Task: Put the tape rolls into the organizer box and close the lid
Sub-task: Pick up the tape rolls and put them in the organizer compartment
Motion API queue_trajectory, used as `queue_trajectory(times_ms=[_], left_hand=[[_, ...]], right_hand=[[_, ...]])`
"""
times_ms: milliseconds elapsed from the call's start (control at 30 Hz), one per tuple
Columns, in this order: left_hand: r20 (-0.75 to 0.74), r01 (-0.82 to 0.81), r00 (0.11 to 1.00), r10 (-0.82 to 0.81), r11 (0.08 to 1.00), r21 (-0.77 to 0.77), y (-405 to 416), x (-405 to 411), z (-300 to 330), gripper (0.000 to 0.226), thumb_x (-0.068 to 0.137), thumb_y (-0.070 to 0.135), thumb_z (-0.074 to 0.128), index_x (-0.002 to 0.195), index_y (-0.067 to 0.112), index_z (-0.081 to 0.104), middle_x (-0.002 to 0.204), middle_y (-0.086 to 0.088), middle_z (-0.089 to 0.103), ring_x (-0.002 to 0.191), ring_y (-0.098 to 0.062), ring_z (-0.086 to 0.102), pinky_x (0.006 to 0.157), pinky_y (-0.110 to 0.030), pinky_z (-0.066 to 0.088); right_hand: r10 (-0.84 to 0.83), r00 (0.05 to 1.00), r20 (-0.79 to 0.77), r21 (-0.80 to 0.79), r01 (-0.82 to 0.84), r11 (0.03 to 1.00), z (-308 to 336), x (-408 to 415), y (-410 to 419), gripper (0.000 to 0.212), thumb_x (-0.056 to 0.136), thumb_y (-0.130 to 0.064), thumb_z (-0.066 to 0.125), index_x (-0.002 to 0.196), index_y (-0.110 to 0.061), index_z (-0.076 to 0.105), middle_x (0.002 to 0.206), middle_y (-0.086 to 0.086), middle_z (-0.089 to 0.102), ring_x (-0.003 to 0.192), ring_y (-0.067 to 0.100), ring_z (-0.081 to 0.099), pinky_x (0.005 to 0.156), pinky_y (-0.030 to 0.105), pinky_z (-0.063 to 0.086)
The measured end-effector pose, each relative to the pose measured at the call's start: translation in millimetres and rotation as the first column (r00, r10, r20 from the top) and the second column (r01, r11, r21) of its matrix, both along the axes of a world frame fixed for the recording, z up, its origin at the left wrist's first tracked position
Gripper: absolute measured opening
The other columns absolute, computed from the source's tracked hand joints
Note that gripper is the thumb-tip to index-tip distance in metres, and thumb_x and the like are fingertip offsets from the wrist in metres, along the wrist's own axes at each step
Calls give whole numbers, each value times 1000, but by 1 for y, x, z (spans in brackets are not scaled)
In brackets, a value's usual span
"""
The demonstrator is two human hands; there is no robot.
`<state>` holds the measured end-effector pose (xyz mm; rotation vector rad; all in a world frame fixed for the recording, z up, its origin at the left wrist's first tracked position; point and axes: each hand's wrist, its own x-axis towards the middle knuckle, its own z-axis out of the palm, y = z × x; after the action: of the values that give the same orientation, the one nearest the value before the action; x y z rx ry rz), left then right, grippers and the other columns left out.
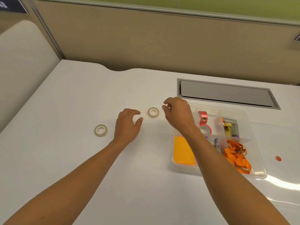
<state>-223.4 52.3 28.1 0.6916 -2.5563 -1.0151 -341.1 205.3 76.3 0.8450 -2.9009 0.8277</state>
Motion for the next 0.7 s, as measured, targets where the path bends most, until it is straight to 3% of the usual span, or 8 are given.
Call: queue_trajectory(times_ms=[167, 267, 400, 467, 600, 700], left_hand=[[134, -155, 973, 188, 962, -223, -47, 41, -16, 43, 87, 28, 65, 127, 16, 58, 139, -8, 51, 132, -30, 37, 103, -45, 36], [292, -162, 928, 233, 955, -248, -64, 60, -24, 58, 87, 33, 62, 141, 17, 45, 153, -9, 35, 143, -29, 21, 110, -48, 27], [433, -178, 865, 252, 962, -204, -74, 75, -31, 65, 89, 39, 58, 147, 21, 34, 158, -7, 28, 144, -30, 19, 110, -48, 27], [453, -165, 860, 235, 968, -189, -75, 76, -33, 61, 91, 37, 55, 147, 21, 36, 155, -5, 33, 141, -32, 24, 108, -46, 28], [335, -188, 921, 197, 980, -59, -71, 72, -31, 47, 90, 15, 59, 136, 15, 51, 142, -8, 50, 133, -33, 34, 104, -41, 36], [276, -183, 946, 171, 983, 17, -65, 65, -27, 44, 87, 11, 64, 131, 11, 56, 137, -12, 53, 130, -34, 38, 102, -38, 36]], right_hand=[[51, 980, 193, 52, -62, 997, -24, 9, -38, 39, 89, -26, 58, 126, -13, 54, 125, 11, 53, 112, 28, 54, 86, 35, 44], [38, 973, 226, 173, -79, 982, -42, 9, -52, 52, 87, -27, 59, 135, -16, 42, 139, 10, 40, 125, 31, 41, 88, 40, 43], [56, 967, 248, 357, -145, 923, -60, 8, -58, 61, 88, -31, 55, 143, -25, 29, 154, 8, 22, 131, 35, 34, 98, 44, 37], [80, 977, 196, 417, -157, 896, -65, 10, -58, 54, 89, -31, 53, 140, -24, 34, 150, 10, 29, 127, 35, 37, 97, 42, 36], [120, 986, 120, 407, -159, 899, -63, 15, -56, 34, 88, -13, 51, 122, -15, 51, 118, 12, 49, 110, 33, 46, 72, 35, 38], [108, 977, 185, 347, -167, 923, -59, 18, -50, 37, 89, -13, 52, 126, -16, 52, 117, 13, 49, 113, 33, 45, 77, 39, 43]])
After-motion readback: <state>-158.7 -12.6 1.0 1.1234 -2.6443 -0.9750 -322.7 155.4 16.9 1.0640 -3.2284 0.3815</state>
